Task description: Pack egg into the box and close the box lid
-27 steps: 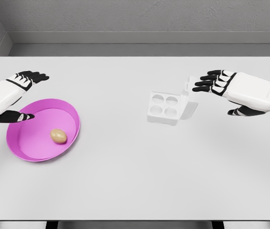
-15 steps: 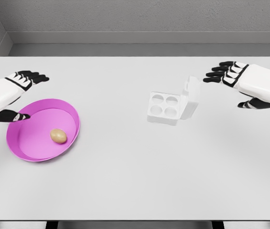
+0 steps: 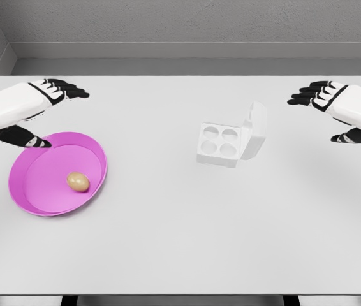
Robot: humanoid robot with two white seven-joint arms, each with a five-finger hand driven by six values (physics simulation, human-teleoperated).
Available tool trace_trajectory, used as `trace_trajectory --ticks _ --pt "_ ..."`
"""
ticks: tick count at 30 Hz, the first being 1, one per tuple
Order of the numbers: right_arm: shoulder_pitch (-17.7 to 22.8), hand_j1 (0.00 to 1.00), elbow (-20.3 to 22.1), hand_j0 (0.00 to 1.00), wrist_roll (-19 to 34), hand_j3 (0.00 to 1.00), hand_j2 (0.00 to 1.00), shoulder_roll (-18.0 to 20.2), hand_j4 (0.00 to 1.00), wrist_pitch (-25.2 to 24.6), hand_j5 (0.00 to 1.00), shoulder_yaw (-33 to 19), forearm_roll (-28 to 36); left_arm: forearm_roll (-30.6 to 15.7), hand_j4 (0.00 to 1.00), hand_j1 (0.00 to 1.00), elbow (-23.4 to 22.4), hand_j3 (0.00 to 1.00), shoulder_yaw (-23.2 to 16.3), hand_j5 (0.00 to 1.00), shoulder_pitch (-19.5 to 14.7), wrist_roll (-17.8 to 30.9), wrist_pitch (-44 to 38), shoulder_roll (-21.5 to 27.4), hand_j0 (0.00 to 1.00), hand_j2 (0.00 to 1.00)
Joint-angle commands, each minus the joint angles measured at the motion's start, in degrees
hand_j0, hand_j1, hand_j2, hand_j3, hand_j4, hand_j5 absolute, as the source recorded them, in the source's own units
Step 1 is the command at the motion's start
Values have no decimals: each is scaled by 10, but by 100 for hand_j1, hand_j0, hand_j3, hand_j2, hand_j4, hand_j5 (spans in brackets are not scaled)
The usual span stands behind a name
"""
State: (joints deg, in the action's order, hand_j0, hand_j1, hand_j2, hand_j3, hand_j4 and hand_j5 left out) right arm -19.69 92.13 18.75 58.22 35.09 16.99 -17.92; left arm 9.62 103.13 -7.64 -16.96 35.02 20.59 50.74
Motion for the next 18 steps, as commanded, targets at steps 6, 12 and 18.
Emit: trace_trajectory --ticks 6,12,18 --pt "0 100 -46 100 0 100 100 -34 100 -1 100 9 -32 -94 97 97 1 97 -91 97 -28 0 -132 58 97 97" --pt "-4 100 -77 100 0 100 100 -59 100 -1 100 8 -41 -73 82 82 0 82 -124 82 -8 0 -172 54 82 82" --pt "-2 100 -95 100 0 100 100 -64 100 -1 100 9 -53 43 82 82 0 82 -162 82 -4 0 -163 61 82 82"
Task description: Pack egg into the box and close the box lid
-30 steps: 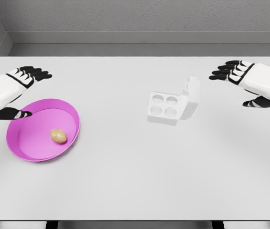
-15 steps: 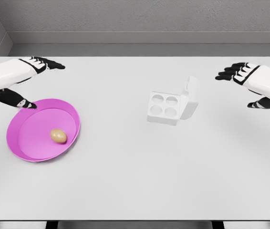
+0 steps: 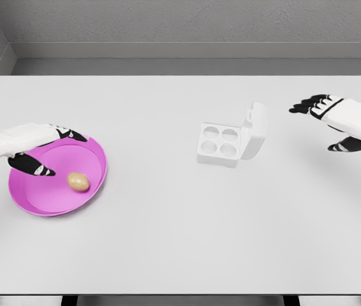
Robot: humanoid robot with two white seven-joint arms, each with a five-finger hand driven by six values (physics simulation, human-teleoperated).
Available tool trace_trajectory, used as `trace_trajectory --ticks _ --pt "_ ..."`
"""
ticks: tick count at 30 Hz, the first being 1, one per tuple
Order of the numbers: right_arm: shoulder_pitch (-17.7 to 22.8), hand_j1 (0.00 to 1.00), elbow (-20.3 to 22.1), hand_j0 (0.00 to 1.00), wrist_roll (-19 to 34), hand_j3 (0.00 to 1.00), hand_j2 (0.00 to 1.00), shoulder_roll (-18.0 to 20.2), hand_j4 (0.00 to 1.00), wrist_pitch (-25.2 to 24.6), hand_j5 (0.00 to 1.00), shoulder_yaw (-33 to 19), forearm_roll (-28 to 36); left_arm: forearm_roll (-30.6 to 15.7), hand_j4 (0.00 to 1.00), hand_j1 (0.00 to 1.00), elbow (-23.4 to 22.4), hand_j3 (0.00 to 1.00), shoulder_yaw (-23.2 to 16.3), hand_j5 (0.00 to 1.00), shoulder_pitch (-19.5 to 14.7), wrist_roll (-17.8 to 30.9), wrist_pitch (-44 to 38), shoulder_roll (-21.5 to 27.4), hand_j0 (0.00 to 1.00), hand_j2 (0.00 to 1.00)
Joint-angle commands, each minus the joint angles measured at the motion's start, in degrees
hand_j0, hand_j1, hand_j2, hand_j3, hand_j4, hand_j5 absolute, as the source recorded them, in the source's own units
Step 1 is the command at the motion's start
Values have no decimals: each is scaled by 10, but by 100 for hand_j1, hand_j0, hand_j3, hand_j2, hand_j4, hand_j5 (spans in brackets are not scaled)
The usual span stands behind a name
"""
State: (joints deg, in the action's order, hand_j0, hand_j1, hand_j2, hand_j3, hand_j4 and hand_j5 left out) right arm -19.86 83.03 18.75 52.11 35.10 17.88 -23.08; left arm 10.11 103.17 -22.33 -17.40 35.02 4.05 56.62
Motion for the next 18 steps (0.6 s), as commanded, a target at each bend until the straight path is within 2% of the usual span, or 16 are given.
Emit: trace_trajectory --ticks 1,6,9,16,18 --pt "0 100 -6 100 0 100 100 -2 100 -1 100 0 -1 42 82 82 0 82 -17 82 0 0 3 2 82 82" --pt "-1 100 -23 100 0 100 100 -3 100 -1 100 15 0 46 81 81 0 81 -34 81 -1 0 3 2 81 81" --pt "-1 100 -30 100 0 100 100 -24 100 -1 100 15 0 47 80 80 0 80 -54 80 -1 0 2 -1 80 80" --pt "2 100 -39 100 1 100 100 -18 100 -1 100 15 -1 54 79 79 1 79 -69 79 -2 0 0 -5 79 79" --pt "0 100 -41 100 30 100 100 -17 100 -1 100 13 -1 55 79 79 0 79 -69 79 -4 0 -3 -5 79 79"
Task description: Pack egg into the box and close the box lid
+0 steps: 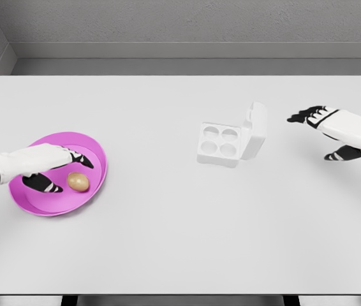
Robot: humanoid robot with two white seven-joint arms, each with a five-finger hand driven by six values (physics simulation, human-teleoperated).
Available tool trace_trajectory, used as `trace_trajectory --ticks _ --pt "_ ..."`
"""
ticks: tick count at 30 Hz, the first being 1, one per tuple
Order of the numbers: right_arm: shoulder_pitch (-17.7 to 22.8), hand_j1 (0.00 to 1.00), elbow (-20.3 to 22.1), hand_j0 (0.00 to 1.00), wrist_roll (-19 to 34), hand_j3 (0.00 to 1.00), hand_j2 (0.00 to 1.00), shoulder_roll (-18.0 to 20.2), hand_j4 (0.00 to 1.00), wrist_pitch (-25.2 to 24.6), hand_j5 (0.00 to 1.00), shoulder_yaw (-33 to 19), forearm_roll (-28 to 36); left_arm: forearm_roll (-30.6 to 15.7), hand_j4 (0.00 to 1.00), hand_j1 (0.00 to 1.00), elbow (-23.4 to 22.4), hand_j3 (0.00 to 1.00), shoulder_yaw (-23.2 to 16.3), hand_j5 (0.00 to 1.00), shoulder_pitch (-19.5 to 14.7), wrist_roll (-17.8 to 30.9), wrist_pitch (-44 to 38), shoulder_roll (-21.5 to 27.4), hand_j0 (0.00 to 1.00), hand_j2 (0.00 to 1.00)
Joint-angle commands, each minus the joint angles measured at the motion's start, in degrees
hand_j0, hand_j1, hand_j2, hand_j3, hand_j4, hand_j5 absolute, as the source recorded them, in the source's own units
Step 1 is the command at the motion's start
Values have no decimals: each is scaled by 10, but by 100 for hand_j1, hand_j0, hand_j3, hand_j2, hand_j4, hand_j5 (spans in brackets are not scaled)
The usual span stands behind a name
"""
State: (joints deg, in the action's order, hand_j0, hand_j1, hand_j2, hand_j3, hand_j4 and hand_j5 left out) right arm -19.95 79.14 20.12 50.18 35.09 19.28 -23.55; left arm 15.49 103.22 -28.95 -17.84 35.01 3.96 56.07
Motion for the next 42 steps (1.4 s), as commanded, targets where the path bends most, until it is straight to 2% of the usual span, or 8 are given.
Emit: trace_trajectory --ticks 1,12,30,34,42 --pt "0 100 -2 100 26 100 100 3 100 -1 100 -2 3 2 79 79 0 79 -2 79 0 0 -2 -1 79 79" --pt "-1 100 -3 100 27 100 100 3 100 -1 100 -3 4 26 80 80 0 80 -3 80 1 0 -5 -39 80 80" --pt "-1 100 -3 100 27 100 100 3 100 -1 100 -3 4 31 78 78 -5 78 0 78 9 0 -8 -33 78 78" --pt "-1 100 -4 100 27 100 100 3 100 -1 100 -3 4 31 78 78 -17 78 -2 78 9 0 -16 -37 78 78" --pt "-1 100 -5 100 27 100 100 3 100 -1 100 -3 4 35 73 73 -17 73 -8 73 9 0 -39 -39 73 73"
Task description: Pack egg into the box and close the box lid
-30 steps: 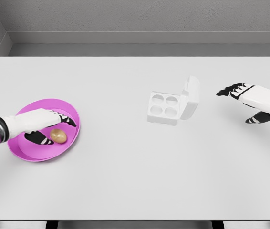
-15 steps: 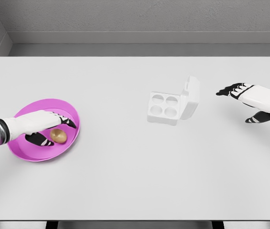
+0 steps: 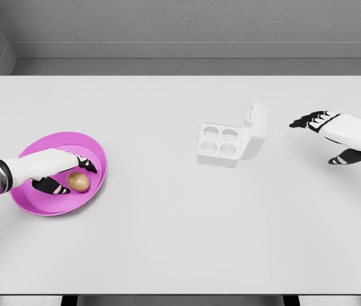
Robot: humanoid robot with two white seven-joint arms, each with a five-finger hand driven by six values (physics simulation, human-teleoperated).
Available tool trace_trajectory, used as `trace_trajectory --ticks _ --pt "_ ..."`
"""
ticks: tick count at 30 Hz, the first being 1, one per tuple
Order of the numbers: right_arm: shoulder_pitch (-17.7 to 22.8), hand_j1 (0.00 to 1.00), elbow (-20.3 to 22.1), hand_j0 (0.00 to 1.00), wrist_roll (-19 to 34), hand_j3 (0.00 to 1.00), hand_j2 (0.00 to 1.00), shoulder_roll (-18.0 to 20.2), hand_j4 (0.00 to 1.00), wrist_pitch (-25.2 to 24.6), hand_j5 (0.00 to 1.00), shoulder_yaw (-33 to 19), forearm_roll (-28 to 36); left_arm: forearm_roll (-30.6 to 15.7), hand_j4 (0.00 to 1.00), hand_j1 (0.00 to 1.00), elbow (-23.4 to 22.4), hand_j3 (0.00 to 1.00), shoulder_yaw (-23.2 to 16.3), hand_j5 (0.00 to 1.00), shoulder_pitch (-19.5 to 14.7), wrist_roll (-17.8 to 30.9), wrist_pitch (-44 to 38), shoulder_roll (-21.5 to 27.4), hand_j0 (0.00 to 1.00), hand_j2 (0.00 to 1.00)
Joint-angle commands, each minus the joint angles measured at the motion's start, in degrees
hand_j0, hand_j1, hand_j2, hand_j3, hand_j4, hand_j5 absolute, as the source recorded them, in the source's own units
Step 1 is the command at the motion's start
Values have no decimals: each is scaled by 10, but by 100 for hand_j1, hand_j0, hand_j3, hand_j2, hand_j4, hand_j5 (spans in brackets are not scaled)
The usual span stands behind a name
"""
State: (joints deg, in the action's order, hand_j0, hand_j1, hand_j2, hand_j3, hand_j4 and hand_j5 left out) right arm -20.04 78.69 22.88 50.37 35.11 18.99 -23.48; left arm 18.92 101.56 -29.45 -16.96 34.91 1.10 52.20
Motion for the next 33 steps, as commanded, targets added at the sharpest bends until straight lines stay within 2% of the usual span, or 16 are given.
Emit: trace_trajectory --ticks 1,11,17,20,26,30,33 --pt "0 100 0 100 0 100 100 1 100 -1 100 0 4 1 73 73 0 73 -4 73 0 1 -10 0 73 73" --pt "0 100 -1 100 0 100 100 1 100 -1 100 0 4 1 74 74 6 74 -7 74 2 1 -10 0 74 74" --pt "0 100 -1 100 0 100 100 1 100 -1 100 -1 4 4 73 73 8 73 -7 73 4 1 -10 0 73 73" --pt "0 100 -1 100 0 100 100 1 100 -1 100 -1 4 4 68 68 8 68 -7 68 4 1 -10 1 68 68" --pt "0 100 0 100 0 100 100 1 100 -1 100 -1 5 5 69 69 15 69 -7 69 8 1 -10 1 69 69" --pt "0 100 0 100 0 100 100 1 100 -1 100 -1 5 5 62 62 15 62 -7 62 8 1 -9 1 62 62" --pt "0 100 0 100 0 100 100 1 100 -1 100 -1 5 5 50 50 15 50 -7 50 8 1 -6 1 50 50"
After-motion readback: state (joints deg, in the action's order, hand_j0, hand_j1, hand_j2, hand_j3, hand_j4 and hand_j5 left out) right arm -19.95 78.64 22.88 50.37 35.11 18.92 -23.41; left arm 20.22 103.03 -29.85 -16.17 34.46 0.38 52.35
